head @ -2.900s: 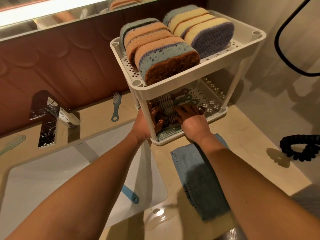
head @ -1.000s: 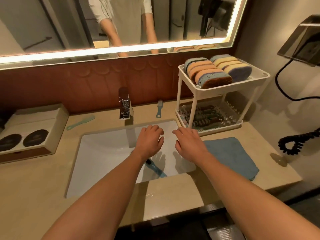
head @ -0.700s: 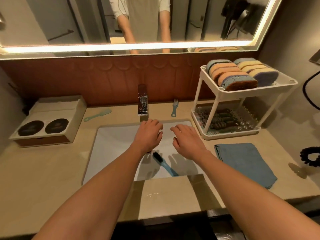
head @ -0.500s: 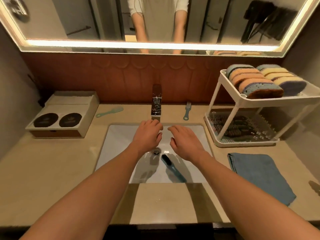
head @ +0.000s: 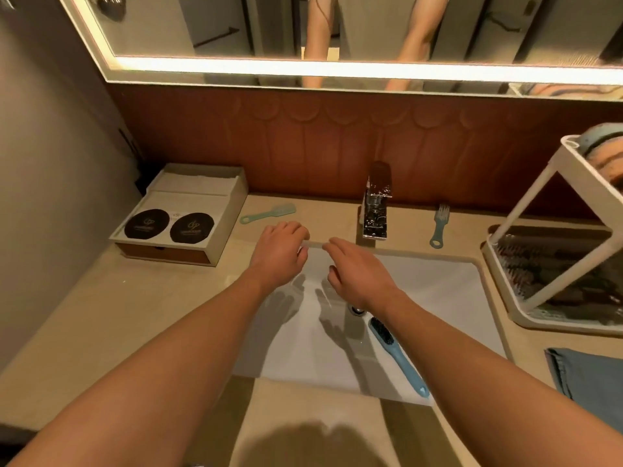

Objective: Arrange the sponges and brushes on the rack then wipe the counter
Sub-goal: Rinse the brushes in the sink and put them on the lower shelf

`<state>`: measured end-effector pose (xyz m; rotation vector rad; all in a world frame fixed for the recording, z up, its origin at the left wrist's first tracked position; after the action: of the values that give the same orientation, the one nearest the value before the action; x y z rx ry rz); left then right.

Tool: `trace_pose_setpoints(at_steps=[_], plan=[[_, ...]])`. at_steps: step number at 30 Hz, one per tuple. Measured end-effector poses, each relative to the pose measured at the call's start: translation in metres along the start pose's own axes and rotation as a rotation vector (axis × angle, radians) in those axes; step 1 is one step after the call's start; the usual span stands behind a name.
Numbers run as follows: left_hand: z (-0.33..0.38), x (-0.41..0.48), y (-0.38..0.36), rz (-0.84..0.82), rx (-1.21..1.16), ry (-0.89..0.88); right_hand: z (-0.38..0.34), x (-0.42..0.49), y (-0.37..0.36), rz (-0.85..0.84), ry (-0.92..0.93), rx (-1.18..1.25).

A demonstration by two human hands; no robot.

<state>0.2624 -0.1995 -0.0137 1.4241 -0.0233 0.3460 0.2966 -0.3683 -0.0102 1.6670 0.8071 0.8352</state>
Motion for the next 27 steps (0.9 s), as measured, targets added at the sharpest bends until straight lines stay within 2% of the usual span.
trace_pose_setpoints(at_steps=[14, 21, 23, 27], plan=[[-0.074, 0.066, -0.045, -0.059, -0.051, 0.201, 0.009, 0.111, -0.057, -0.033, 0.043, 0.011], [-0.087, 0.086, -0.071, -0.334, -0.091, 0.252, 0.018, 0.143, -0.069, -0.047, -0.008, 0.036], [-0.092, 0.087, -0.074, -0.305, -0.146, 0.281, 0.019, 0.147, -0.073, -0.054, -0.009, 0.03], [-0.095, 0.089, -0.073, -0.138, 0.002, 0.232, 0.019, 0.145, -0.08, -0.06, -0.026, 0.027]])
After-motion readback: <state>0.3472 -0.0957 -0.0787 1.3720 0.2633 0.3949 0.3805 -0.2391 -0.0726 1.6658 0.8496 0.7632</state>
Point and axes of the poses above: each hand's wrist, its own x-axis towards the middle knuckle, its own y-axis out of the back of the hand, z = x × y, the point moved 3 cm from there along x, towards the middle knuckle, and after that the axes turned 8 degrees about y, right-handed, at the moved point
